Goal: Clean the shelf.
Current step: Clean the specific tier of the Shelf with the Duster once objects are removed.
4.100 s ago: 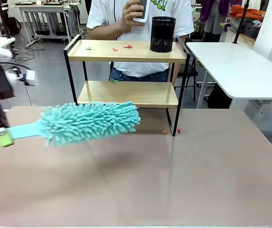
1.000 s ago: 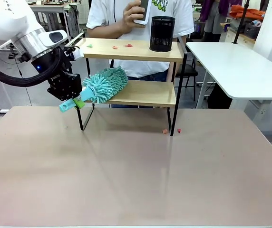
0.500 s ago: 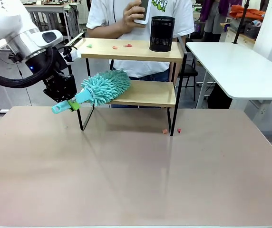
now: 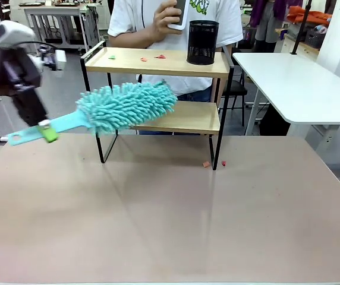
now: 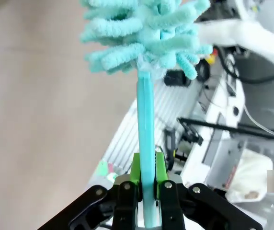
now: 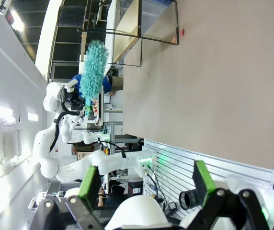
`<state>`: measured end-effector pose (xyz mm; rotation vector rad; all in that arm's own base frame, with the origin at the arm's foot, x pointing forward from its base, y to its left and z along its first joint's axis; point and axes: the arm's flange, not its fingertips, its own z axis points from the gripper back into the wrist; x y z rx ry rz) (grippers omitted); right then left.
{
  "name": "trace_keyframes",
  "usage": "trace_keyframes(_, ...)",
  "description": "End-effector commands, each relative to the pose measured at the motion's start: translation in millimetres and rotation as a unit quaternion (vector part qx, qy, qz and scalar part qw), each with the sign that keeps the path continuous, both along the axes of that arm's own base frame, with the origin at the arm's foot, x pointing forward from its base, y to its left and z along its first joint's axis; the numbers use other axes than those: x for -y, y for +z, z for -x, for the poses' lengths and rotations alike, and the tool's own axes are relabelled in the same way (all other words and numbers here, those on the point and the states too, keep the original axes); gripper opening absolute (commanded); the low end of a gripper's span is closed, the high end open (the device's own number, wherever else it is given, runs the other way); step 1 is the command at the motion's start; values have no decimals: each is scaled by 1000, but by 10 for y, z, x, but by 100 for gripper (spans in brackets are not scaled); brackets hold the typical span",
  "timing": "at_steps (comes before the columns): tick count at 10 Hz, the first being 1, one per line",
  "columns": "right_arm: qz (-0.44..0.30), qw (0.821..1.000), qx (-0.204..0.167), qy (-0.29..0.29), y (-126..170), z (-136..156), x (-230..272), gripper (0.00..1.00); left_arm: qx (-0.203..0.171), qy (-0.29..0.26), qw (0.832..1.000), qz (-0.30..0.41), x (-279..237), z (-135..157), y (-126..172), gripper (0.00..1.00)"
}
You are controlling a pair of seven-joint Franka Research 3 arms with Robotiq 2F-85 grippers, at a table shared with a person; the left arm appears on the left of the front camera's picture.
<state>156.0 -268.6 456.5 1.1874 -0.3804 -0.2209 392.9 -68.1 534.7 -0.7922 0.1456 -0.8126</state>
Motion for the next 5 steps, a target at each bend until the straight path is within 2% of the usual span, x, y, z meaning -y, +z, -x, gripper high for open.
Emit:
trace_keyframes(1, -3, 1000, 17, 2, 18, -7, -2, 100, -5, -65, 998, 10, -327, 210, -34, 13)
trace_keyframes(3, -3, 1000, 17, 2, 18, -7, -2, 100, -22, -135, 991, 15, -653, 382, -46, 13)
trace_keyframes(5, -3, 1000, 17, 2, 18, -7, -2, 100, -27, -201, 978, 56, -1095, 496, -78, 13)
